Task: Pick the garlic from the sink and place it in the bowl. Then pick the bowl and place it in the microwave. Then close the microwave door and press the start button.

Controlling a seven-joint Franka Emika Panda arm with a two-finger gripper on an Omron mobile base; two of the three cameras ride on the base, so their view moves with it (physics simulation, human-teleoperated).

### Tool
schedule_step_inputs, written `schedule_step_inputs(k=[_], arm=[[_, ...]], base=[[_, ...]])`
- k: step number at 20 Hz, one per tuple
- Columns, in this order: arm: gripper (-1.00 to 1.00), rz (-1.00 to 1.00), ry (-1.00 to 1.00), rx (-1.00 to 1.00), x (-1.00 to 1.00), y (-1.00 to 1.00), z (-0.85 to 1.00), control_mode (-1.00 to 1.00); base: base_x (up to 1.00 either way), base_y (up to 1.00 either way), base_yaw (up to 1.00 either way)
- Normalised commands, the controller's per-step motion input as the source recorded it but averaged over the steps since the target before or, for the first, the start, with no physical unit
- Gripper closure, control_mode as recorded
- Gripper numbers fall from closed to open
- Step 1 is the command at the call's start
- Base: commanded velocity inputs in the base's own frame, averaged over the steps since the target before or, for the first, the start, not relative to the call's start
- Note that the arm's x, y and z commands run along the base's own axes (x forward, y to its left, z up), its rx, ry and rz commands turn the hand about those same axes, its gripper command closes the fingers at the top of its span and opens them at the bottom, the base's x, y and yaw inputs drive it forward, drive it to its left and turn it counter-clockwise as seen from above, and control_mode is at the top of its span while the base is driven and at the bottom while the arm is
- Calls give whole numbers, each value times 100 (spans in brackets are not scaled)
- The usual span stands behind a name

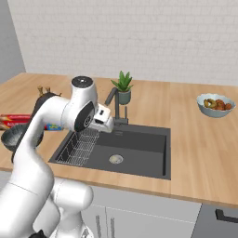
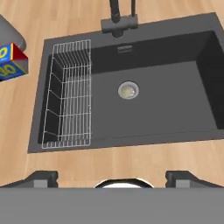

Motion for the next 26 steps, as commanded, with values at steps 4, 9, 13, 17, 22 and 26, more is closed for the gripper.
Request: schedule_step_inputs(k=[4,9,13,17,22,26], arm=[[-100,-4,10,7,28,-64,-67,-100],[-100,0,3,0,45,-9,-63,-100],[-100,0,8,0,34,-3,-69,-100],[-100,0,3,3,20,-20,-61,-100],[-100,0,1,6,9,-21,-31,-100],[-100,0,3,2,38,-2,-35,-100]], base=[[0,0,0],[0,0,0],[0,0,0],[0,0,0],[0,0,0],[0,0,0]])
